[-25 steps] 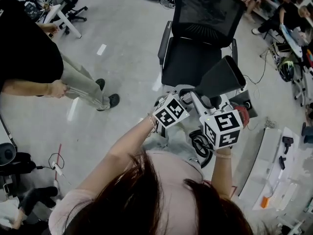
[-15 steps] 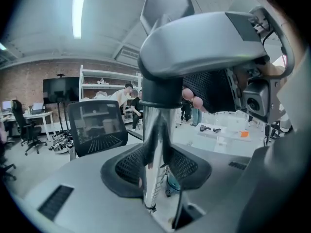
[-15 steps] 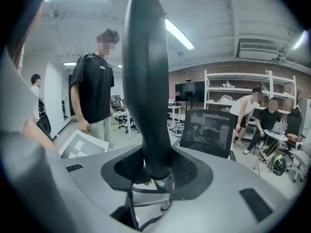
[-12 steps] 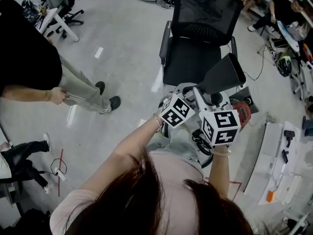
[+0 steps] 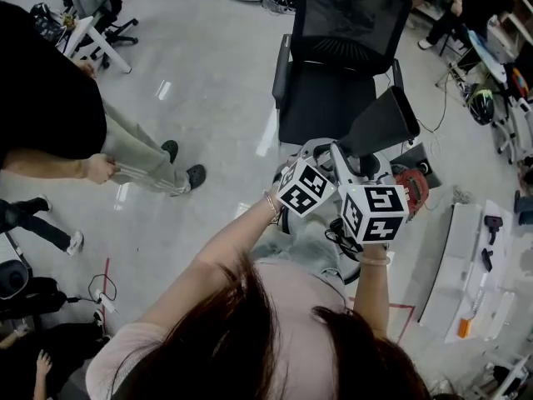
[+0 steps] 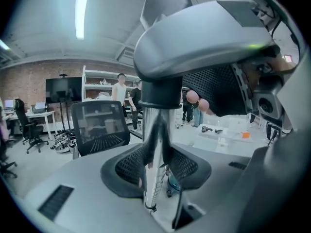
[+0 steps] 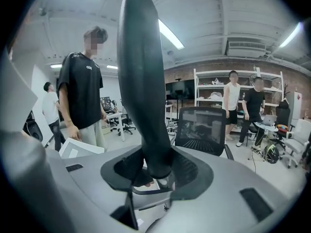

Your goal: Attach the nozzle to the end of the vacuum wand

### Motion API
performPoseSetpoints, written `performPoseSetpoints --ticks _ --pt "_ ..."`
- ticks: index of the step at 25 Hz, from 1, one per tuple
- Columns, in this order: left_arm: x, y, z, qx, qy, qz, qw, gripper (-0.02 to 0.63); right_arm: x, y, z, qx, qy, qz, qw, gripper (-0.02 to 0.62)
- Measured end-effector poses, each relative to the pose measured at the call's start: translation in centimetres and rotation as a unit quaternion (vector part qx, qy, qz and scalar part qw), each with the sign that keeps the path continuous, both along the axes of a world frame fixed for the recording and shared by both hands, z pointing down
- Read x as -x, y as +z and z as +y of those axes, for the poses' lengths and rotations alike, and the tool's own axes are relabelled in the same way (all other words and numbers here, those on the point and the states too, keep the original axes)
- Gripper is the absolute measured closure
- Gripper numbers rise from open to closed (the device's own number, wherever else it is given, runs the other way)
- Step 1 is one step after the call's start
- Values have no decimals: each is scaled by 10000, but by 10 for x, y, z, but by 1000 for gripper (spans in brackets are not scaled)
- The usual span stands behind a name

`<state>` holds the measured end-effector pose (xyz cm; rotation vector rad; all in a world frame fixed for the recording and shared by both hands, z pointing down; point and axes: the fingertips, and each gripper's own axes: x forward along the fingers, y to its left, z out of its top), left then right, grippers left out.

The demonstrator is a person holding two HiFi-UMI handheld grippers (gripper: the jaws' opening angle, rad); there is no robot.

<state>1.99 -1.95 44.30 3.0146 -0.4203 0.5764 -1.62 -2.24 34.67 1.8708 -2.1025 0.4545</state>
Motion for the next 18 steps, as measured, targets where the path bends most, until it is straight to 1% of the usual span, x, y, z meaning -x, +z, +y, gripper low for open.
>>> performPoseSetpoints --ticks 5,9,18 --pt "-4 -2 -3 38 14 25 10000 449 -3 -2 -3 48 -122 -92 9999 414" --pt "-10 -2 -5 44 -30 11 10000 449 -10 -4 -3 61 -175 -58 9998 414" --pt "-13 3 -20 77 -534 -18 9985 449 -28 -5 17 13 -557 -198 9983 414"
